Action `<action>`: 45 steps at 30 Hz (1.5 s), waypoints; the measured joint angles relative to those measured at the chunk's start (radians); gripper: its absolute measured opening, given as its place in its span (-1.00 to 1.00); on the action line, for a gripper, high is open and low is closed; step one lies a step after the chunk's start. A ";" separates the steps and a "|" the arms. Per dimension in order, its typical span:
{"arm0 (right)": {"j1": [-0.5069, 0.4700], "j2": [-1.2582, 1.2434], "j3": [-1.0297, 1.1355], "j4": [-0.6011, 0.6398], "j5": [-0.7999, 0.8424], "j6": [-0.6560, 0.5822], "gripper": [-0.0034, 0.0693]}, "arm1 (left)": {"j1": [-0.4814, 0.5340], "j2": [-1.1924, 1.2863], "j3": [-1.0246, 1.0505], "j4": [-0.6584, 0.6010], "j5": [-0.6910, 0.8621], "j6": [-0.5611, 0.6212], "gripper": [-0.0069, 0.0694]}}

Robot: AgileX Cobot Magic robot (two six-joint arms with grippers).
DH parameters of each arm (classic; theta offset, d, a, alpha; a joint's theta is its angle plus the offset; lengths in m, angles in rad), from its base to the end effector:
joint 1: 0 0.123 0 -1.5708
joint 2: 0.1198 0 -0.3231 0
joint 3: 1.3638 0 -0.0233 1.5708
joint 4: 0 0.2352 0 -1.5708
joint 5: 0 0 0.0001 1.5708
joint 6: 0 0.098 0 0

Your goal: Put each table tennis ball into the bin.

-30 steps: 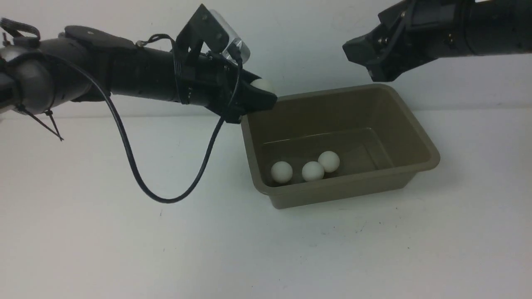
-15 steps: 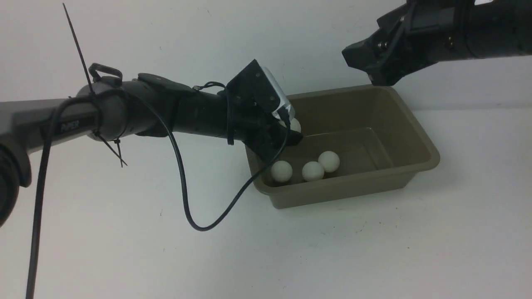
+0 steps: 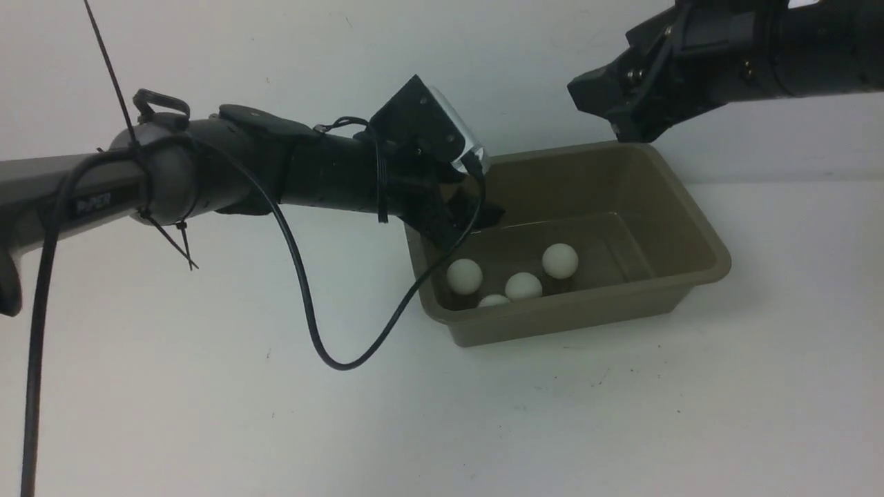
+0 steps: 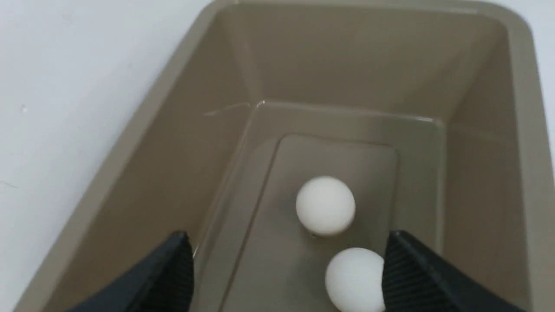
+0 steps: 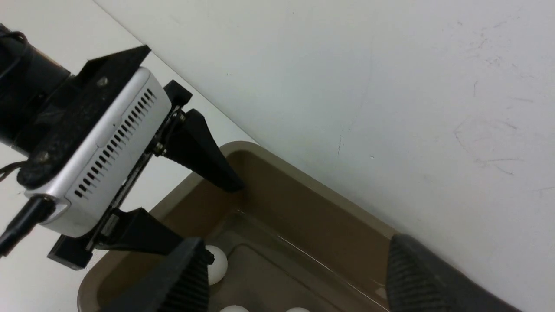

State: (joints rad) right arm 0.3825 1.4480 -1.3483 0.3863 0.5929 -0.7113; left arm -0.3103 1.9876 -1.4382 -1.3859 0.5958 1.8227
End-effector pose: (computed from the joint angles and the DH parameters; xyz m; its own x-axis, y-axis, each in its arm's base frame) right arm 0.2846 0.1368 0.4146 -0.2649 -0.5033 -0.8225 -0.6789 0.7031 -0.2115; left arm 0.4159 -0.1902 0.2715 -0.1526 0.4489 -0.8805 0.8564 0.5047 0.1088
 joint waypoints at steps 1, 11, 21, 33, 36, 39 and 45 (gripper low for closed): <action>0.000 -0.001 0.000 0.000 0.000 0.000 0.47 | 0.002 -0.028 0.000 0.056 -0.002 -0.044 0.57; 0.000 -0.050 0.000 0.000 -0.044 -0.008 0.47 | 0.058 -0.306 0.000 0.518 0.012 -0.480 0.57; 0.000 -0.228 0.000 -0.025 -0.125 -0.014 0.47 | 0.089 -0.566 0.000 0.842 0.060 -0.857 0.57; 0.000 -0.758 0.047 -0.249 0.152 0.279 0.47 | 0.089 -0.593 0.000 0.790 0.058 -0.882 0.57; 0.000 -0.891 0.160 -0.301 0.165 0.337 0.47 | 0.089 -0.593 0.000 0.744 0.051 -0.860 0.57; 0.000 -0.968 0.285 -0.324 0.157 0.358 0.47 | 0.089 -0.593 0.000 0.706 0.047 -0.832 0.57; 0.000 -1.110 0.694 -0.335 -0.106 0.372 0.47 | 0.089 -0.593 0.000 0.642 0.048 -0.801 0.57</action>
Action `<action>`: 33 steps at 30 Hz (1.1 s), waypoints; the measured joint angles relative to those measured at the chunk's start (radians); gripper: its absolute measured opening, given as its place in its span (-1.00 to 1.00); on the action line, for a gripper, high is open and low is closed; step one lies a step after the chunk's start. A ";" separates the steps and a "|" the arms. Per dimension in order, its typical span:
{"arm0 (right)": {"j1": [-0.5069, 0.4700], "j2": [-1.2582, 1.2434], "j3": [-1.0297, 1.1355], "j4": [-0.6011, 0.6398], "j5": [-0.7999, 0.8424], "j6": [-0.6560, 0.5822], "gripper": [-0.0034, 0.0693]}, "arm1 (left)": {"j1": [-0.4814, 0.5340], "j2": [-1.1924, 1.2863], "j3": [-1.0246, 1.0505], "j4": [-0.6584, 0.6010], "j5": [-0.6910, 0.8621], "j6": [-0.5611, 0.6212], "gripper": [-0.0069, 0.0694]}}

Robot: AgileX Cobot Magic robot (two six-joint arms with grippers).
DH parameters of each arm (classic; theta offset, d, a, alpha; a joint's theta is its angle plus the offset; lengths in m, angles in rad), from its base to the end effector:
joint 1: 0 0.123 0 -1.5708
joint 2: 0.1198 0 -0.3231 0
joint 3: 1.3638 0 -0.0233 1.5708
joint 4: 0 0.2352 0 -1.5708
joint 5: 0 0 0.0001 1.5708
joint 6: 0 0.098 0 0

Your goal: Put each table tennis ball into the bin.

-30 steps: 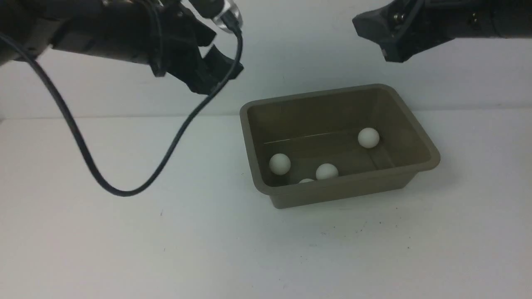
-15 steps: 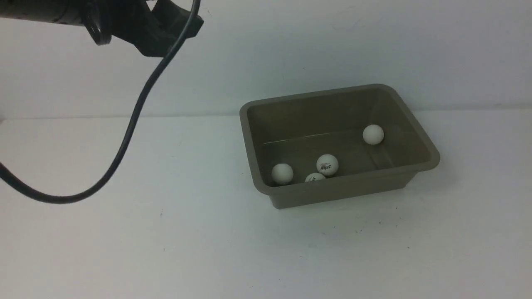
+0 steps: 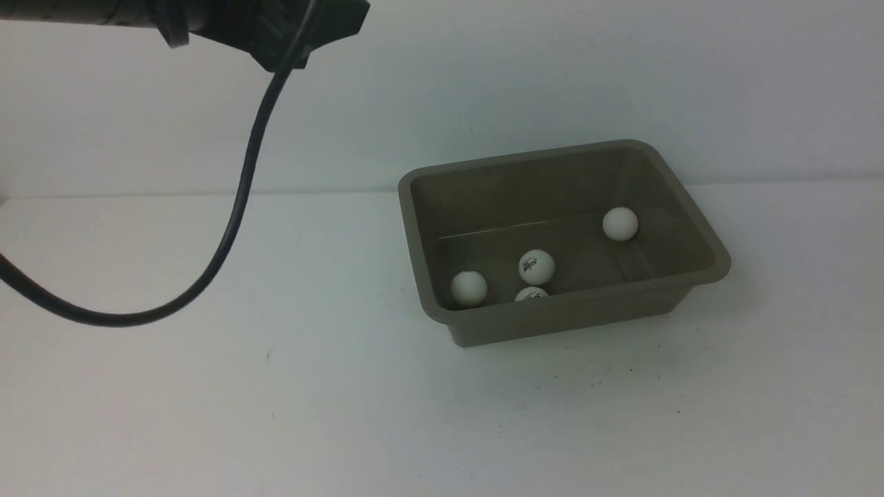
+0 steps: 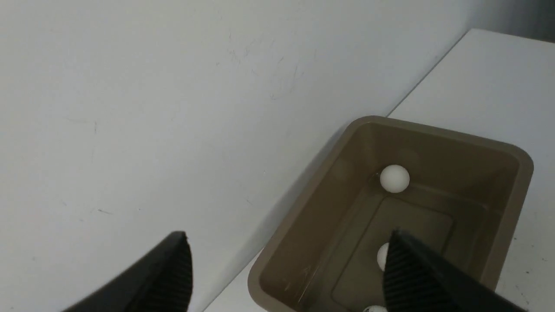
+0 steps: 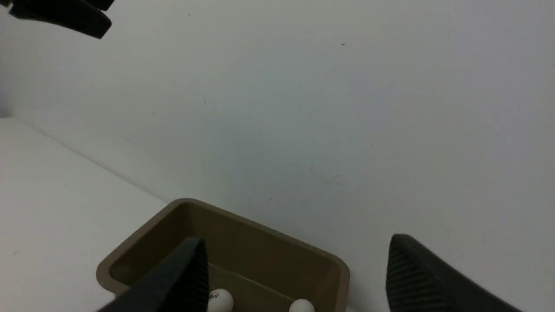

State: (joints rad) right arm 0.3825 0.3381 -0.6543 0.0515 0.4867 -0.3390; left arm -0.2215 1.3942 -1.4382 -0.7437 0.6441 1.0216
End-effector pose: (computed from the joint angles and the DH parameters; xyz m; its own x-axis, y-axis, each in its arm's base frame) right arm 0.0130 0.0078 0.3714 0.0410 -0.2952 -0.9545 -0.4007 0.8703 -0.2864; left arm 0.2791 -0.1038 0.4667 -0.1144 0.3796 -0.9181 0.6623 0.7180 0.2143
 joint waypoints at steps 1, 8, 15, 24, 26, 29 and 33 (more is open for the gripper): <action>0.000 -0.008 0.038 0.000 -0.061 0.001 0.47 | 0.000 0.000 0.000 -0.005 0.001 0.001 0.57; 0.000 -0.017 0.241 0.000 -0.293 0.002 0.47 | 0.000 0.000 0.000 -0.016 0.006 0.003 0.57; 0.000 -0.019 0.379 0.000 -0.308 0.002 0.47 | 0.000 0.000 0.000 -0.054 0.006 0.004 0.57; 0.000 -0.019 0.532 0.000 -0.277 0.002 0.47 | 0.000 0.000 0.000 -0.057 0.007 0.005 0.57; 0.000 -0.019 0.539 0.000 -0.246 0.002 0.47 | 0.000 0.000 0.000 -0.058 0.008 0.006 0.57; -0.001 -0.019 0.543 0.027 -0.179 0.002 0.47 | 0.000 0.000 0.000 -0.070 0.023 0.006 0.57; -0.053 -0.019 0.543 0.123 -0.111 0.002 0.47 | 0.000 0.000 0.000 -0.080 0.045 0.006 0.57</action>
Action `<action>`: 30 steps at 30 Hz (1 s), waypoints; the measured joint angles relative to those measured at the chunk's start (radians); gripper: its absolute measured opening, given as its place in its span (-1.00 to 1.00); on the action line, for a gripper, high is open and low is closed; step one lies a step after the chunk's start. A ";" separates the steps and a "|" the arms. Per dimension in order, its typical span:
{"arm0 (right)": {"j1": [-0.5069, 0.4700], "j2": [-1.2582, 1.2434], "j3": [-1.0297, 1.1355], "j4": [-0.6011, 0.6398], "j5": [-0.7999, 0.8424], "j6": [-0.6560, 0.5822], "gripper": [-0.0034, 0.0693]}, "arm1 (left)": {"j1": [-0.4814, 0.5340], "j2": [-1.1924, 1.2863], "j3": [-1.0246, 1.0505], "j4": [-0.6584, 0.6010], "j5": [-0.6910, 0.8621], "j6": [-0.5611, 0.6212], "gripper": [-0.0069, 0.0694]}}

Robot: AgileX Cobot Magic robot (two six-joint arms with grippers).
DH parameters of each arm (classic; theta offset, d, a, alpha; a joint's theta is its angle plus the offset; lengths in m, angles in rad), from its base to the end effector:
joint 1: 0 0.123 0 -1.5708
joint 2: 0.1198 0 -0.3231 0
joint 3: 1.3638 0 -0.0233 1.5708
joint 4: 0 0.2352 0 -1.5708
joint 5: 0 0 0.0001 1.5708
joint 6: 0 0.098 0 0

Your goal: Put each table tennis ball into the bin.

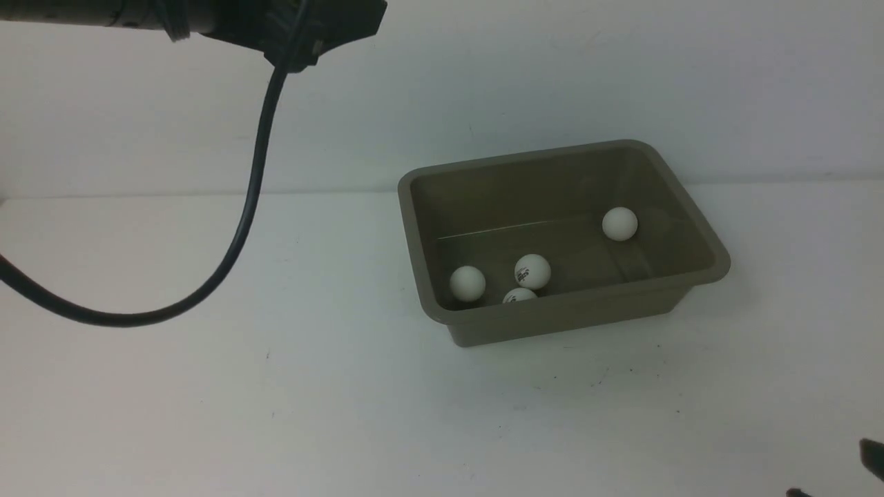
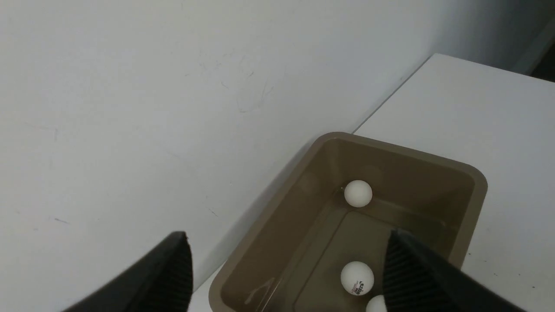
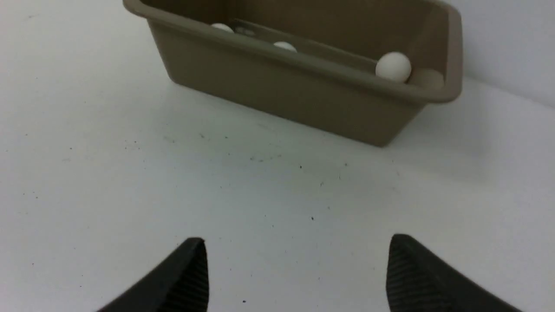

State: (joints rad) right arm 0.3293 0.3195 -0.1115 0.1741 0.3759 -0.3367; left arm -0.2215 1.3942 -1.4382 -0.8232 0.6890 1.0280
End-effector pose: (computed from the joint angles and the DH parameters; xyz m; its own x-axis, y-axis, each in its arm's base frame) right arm 0.0264 0.0156 0.2090 -0.3746 -0.3112 -0.8734 -0.4476 0.8856 -0.1235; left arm 0.2751 -0.1088 0.4673 -0.1392 0.3284 -0.9342 0.7012 0.6989 0.1412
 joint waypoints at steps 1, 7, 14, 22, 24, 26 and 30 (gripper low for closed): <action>-0.042 0.000 0.000 0.031 0.019 0.000 0.47 | 0.000 0.000 0.000 -0.003 0.007 0.000 0.57; -0.178 -0.035 0.001 0.065 0.040 0.000 0.47 | 0.000 0.000 0.000 -0.006 0.012 0.000 0.57; -0.219 -0.133 0.110 0.116 -0.021 0.000 0.47 | 0.000 0.000 0.000 -0.007 0.014 0.000 0.57; -0.281 -0.239 0.139 0.091 -0.020 0.000 0.47 | 0.000 0.000 0.000 -0.007 0.023 0.000 0.57; -0.297 -0.260 0.139 0.056 -0.021 0.000 0.47 | 0.000 0.000 0.000 -0.007 0.025 0.000 0.57; -0.299 -0.263 0.139 0.018 -0.022 0.000 0.47 | 0.000 0.000 0.000 -0.007 0.025 0.000 0.57; -0.300 -0.264 0.139 -0.070 -0.021 0.000 0.47 | 0.000 0.000 0.000 -0.007 0.029 0.000 0.57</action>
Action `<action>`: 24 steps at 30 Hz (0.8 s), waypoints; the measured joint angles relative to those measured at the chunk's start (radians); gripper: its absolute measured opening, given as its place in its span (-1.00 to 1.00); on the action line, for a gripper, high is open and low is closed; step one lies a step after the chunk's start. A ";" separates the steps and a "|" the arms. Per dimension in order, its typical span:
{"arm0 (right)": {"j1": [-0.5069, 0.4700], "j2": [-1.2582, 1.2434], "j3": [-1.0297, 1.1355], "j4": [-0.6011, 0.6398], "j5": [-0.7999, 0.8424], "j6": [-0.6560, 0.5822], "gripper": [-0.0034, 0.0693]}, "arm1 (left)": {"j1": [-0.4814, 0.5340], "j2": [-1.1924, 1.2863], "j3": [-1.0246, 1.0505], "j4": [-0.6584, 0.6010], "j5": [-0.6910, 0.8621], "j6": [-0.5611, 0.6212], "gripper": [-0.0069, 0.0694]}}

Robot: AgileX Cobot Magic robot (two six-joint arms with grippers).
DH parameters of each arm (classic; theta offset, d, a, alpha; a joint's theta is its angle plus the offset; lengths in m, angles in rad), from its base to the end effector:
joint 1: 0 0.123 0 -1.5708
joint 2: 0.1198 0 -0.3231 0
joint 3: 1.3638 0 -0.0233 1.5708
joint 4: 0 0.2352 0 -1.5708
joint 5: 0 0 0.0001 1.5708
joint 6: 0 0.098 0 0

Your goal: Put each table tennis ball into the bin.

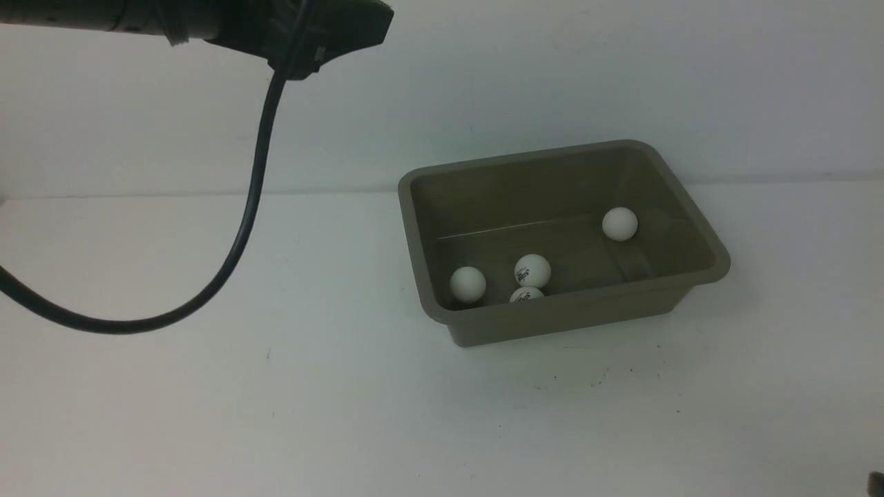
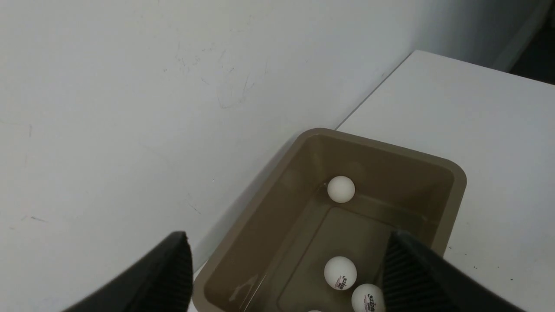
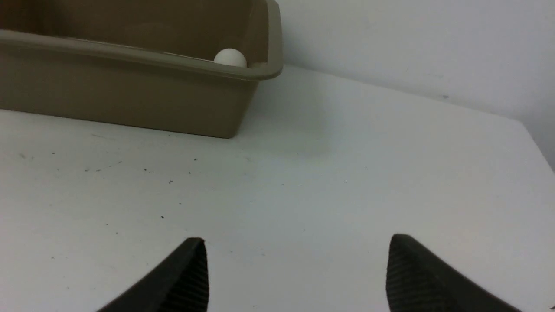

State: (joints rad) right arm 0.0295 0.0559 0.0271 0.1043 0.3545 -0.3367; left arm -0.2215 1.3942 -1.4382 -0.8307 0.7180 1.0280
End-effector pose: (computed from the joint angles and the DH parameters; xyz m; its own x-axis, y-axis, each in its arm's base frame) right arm 0.0089 0.0038 0.1702 -0.3167 -0.2459 -0.9161 -0.1424 0.9672 -0.2104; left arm 0.2730 -0.1103 0.4659 -0.1507 0.3314 -0.9314 0.7192 0.6832 0.1267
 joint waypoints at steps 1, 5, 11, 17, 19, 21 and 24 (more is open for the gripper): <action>0.000 -0.001 0.000 -0.004 0.000 0.000 0.47 | 0.000 0.000 0.000 0.000 0.002 0.000 0.57; 0.000 -0.027 0.000 -0.015 0.000 0.000 0.47 | 0.000 0.000 0.000 0.000 0.008 0.000 0.57; 0.000 -0.063 0.000 -0.020 0.000 0.000 0.47 | 0.000 0.000 0.000 0.000 0.010 0.000 0.57; 0.000 -0.067 0.000 -0.018 0.000 0.000 0.47 | 0.000 0.001 0.000 0.000 0.010 0.000 0.57; 0.000 -0.068 0.000 0.010 0.000 0.000 0.47 | 0.000 0.001 0.000 -0.001 0.010 0.000 0.57; 0.000 -0.068 0.000 0.046 0.000 0.000 0.47 | 0.000 0.001 0.000 0.000 0.010 0.000 0.57; 0.000 -0.068 0.000 0.090 0.000 0.001 0.47 | 0.000 0.002 0.000 -0.001 0.010 0.000 0.57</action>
State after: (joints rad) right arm 0.0295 -0.0124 0.0271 0.1941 0.3545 -0.3356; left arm -0.2215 1.3961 -1.4382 -0.8316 0.7279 1.0280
